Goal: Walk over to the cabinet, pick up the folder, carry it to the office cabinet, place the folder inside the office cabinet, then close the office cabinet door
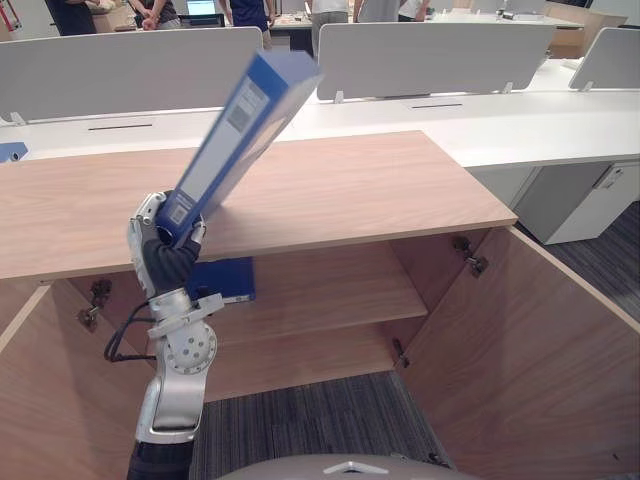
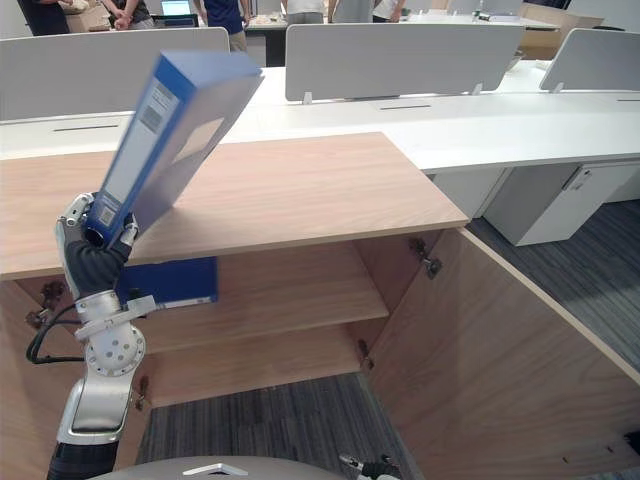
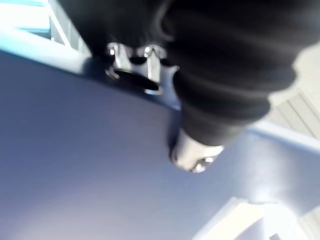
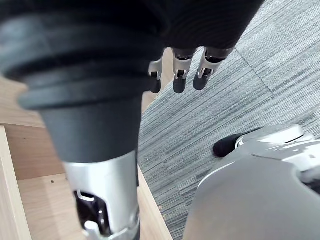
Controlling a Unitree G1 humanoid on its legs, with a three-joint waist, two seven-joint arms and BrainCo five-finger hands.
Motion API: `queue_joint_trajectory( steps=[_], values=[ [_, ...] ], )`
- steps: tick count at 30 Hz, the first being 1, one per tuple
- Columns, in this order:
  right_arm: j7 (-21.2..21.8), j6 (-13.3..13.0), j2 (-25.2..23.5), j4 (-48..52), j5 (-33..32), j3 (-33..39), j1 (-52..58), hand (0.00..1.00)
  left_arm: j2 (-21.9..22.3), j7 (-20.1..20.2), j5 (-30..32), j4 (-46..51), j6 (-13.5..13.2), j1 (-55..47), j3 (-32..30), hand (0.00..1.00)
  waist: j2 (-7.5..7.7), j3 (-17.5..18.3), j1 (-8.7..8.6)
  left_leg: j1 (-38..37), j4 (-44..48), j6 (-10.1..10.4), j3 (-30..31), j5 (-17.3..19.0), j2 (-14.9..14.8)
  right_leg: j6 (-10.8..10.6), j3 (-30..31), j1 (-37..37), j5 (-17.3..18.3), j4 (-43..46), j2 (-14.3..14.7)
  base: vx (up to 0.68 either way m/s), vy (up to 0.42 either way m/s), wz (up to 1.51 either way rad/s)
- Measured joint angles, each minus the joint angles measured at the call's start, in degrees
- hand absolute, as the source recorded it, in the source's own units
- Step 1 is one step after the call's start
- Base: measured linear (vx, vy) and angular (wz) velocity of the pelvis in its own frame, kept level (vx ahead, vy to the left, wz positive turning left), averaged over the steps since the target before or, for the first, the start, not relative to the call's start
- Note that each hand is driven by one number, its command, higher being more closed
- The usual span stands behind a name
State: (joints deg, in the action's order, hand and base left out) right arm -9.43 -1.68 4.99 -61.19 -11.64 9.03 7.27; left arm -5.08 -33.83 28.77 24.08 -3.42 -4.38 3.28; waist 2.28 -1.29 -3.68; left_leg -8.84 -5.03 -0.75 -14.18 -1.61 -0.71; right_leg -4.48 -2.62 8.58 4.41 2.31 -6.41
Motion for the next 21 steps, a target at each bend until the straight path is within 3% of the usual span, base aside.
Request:
queue_joint_trajectory(
  steps=[9, 14, 21],
  values=[
    [-1.95, -2.05, -0.36, 6.00, -2.11, -3.86, 1.08, 0.00, 1.58, -0.78, -5.45, 7.00, -4.16, -0.05, 8.28, 1.00, -0.12, 0.89, 0.17, 0.48, 0.00, -0.20, -0.15, -0.55, 0.08, -0.33, 0.32, -0.78, -0.23, 0.08, -0.13, -0.02, -0.002, 0.00],
    [-2.53, -3.24, -1.97, 12.33, -3.95, -4.44, 1.55, 0.00, 1.86, -0.26, -12.37, 7.11, -7.09, -0.46, 13.47, 1.00, -0.65, 1.41, 0.11, 0.50, 0.01, -0.28, -0.73, -0.61, 0.09, -0.81, 0.83, -1.07, -0.55, -0.04, -0.01, -0.01, -0.003, -0.07],
    [-3.87, -6.07, -4.28, 34.62, -5.31, -4.53, 5.17, 0.00, 2.26, 0.61, -17.47, 7.08, -7.28, -4.09, 14.24, 1.00, -0.78, 1.48, 0.09, 0.70, 0.02, -0.30, -1.88, -0.62, 0.00, -0.87, 2.05, -1.98, -0.95, -0.11, 0.27, -0.01, 0.001, -0.08]
  ],
)
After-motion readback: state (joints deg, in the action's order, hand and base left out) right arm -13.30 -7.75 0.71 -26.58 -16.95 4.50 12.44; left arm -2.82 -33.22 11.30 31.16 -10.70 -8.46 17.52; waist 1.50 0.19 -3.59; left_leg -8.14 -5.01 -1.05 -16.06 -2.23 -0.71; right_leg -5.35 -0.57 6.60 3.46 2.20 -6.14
